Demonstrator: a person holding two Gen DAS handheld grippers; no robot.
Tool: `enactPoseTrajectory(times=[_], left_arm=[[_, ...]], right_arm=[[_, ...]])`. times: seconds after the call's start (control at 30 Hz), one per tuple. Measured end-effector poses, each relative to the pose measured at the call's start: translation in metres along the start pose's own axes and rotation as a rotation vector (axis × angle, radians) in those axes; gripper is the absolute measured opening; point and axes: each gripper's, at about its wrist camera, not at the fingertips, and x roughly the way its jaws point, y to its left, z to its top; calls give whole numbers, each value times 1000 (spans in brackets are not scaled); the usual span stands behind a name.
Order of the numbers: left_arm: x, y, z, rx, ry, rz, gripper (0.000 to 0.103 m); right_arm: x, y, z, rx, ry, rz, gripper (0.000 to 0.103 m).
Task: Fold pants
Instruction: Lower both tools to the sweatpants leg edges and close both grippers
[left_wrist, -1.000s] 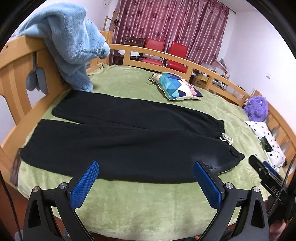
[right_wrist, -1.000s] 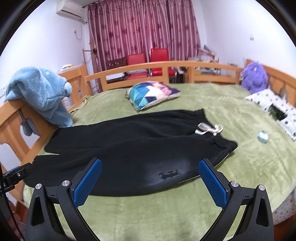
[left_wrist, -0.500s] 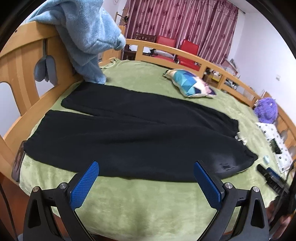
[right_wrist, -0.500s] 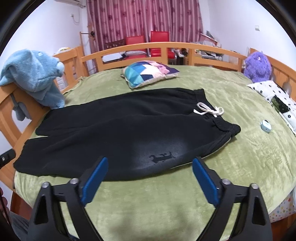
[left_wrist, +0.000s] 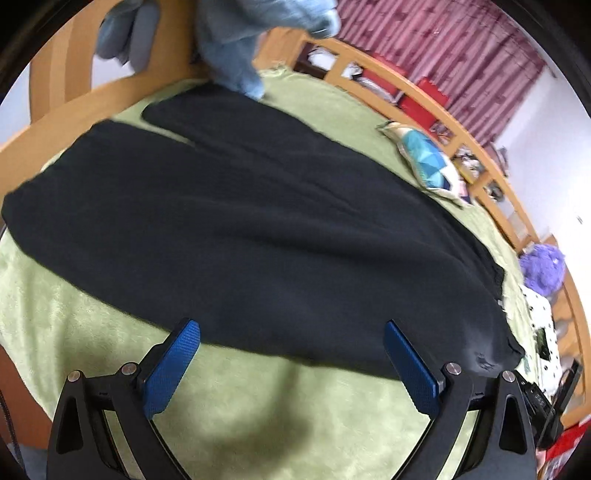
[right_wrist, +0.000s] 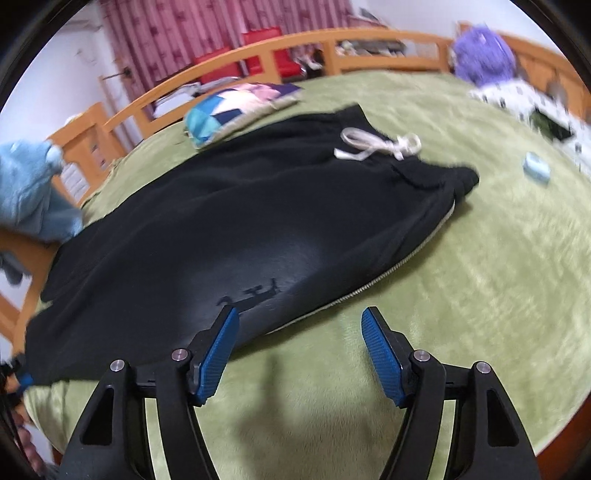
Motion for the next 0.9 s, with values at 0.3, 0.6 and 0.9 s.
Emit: enactPoseTrajectory(times=[0.3,0.6,0.9], left_arm=[[43,25,-8,-83,94,43,100],[57,7,-11,-25,81,154,101],[60,-1,-11,-34,71,230,101]], right_arm=[[58,-7,-1,78,132,-22,73],[80,9,5,66,134,-76,84],[82,10,8,69,126,-81,84]])
